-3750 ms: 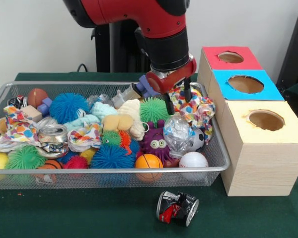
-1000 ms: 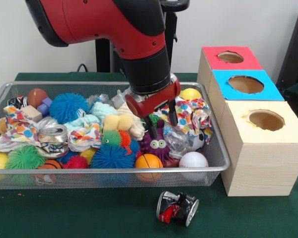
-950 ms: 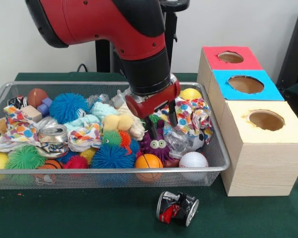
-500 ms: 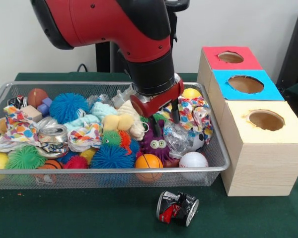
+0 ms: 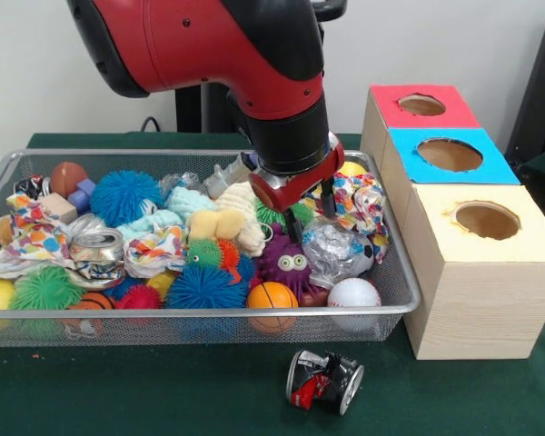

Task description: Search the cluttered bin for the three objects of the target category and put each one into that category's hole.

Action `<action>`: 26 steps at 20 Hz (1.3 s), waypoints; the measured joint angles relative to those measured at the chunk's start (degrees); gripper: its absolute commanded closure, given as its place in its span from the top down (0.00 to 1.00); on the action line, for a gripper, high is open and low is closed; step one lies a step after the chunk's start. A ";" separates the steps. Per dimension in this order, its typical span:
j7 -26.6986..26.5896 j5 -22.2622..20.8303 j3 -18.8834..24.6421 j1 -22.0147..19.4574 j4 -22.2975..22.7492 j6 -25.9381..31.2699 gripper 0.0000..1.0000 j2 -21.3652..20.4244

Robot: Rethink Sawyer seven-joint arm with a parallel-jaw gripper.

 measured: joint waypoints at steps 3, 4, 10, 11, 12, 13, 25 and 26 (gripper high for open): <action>0.00 0.00 -0.23 0.01 -0.02 0.51 1.00 0.45; 0.00 0.00 -0.35 0.00 -0.03 0.63 1.00 0.65; 0.00 0.00 -0.99 0.00 -0.28 0.66 1.00 1.65; 0.00 0.00 -1.05 0.00 -0.36 0.66 1.00 1.81; 0.00 0.00 -1.07 -0.01 -0.44 0.66 1.00 1.96; 0.00 0.00 -1.09 -0.02 -0.47 0.66 1.00 2.04; 0.00 3.82 -1.10 -1.49 -0.40 1.10 1.00 2.00; 0.00 4.31 -1.10 -1.62 -0.40 1.24 1.00 1.99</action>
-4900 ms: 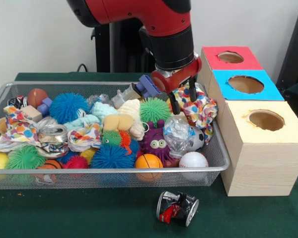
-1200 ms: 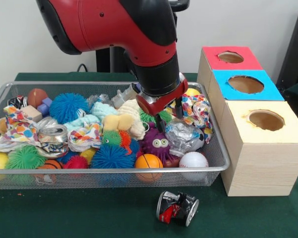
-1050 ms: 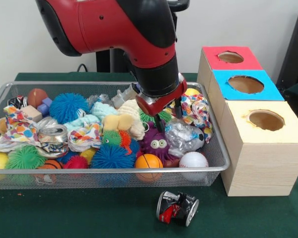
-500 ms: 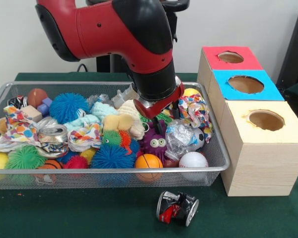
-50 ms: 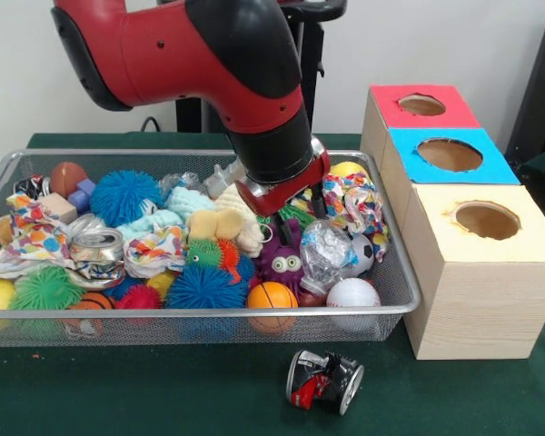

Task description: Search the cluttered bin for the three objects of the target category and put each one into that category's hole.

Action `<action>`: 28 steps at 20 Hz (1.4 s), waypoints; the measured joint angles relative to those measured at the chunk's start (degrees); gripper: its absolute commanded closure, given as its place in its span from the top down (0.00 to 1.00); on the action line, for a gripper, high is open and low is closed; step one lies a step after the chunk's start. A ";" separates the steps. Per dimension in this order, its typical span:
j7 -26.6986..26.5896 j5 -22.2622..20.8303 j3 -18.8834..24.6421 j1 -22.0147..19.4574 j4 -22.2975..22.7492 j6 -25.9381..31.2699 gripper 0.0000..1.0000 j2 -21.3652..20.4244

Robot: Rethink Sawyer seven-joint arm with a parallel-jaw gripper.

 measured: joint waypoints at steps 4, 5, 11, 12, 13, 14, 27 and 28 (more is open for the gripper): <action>0.00 3.22 0.01 -0.75 0.05 0.87 1.00 -0.11; 0.00 4.30 0.01 -1.00 0.15 1.09 1.00 -0.14; 0.00 8.39 0.01 -1.89 0.84 2.16 1.00 -0.17; 0.00 8.97 0.01 -1.96 1.00 2.35 1.00 -0.17; 0.00 9.56 0.01 -2.03 1.16 2.54 1.00 -0.17; 0.00 10.27 0.01 -2.03 1.61 2.65 1.00 -0.17; 0.00 12.25 0.12 -2.17 3.74 2.62 1.00 1.61; 0.00 12.25 0.11 -2.18 3.73 2.62 1.00 1.84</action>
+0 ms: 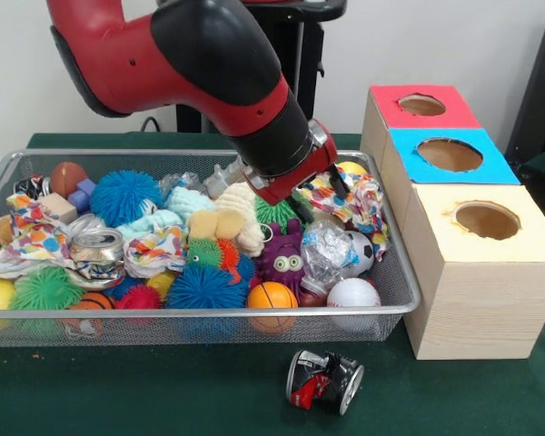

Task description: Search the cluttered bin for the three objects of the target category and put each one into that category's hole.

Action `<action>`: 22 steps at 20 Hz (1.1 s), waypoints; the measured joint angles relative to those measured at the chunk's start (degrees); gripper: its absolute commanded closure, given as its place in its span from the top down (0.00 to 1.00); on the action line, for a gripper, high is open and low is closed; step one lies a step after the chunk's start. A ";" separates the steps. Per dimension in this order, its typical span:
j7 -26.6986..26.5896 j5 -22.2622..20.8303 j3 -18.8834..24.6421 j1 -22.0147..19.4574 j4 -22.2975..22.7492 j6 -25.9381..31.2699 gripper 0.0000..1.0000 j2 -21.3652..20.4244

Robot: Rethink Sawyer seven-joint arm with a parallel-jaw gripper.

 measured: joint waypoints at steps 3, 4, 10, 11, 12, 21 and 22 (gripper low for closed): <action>0.00 0.00 0.01 -0.09 0.00 -0.01 1.00 0.67; 0.00 0.00 0.02 -0.12 0.00 -0.01 1.00 0.84; 0.00 0.18 0.54 -1.23 -0.01 -0.01 1.00 2.28; 0.00 0.28 0.74 -1.57 -0.01 -0.01 1.00 2.48; 0.00 0.34 0.87 -1.74 -0.01 -0.01 1.00 2.54; 0.00 1.04 2.84 -3.83 -0.02 -0.01 1.00 3.21; 0.00 1.13 2.99 -3.87 -0.02 -0.01 1.00 3.21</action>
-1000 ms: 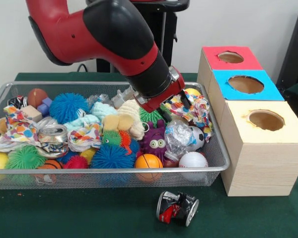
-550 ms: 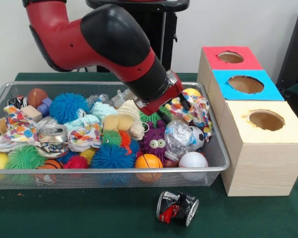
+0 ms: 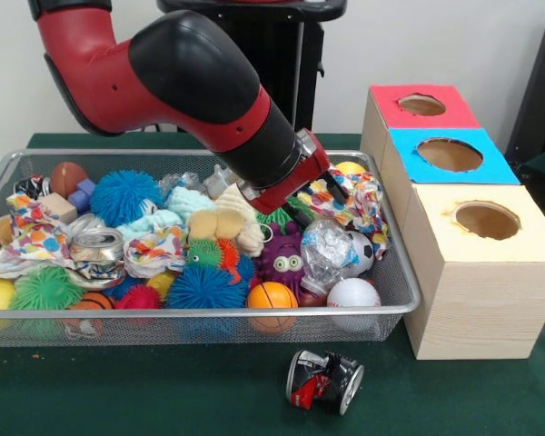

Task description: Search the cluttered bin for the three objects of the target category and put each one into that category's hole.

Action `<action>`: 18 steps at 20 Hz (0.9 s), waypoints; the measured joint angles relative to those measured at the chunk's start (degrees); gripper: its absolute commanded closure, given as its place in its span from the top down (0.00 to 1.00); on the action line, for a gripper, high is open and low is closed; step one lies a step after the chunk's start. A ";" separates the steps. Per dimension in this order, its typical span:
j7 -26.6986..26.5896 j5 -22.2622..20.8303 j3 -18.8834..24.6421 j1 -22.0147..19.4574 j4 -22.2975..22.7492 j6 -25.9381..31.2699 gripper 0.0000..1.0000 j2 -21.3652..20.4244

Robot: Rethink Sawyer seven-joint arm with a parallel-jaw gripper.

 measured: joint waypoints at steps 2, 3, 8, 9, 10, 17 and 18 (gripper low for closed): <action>0.00 0.20 0.35 -0.03 0.00 0.00 1.00 0.00; 0.00 0.29 0.47 -0.02 0.00 0.00 1.00 0.00; 0.00 0.66 1.17 -0.02 0.00 0.00 1.00 0.04; 0.00 0.66 1.27 -0.02 0.00 0.00 1.00 0.05; 0.00 0.66 1.32 -0.02 0.00 0.00 1.00 0.07; 0.00 0.62 1.50 0.01 -0.99 0.00 1.00 0.58; 0.00 0.61 1.50 0.04 -1.24 0.01 1.00 0.71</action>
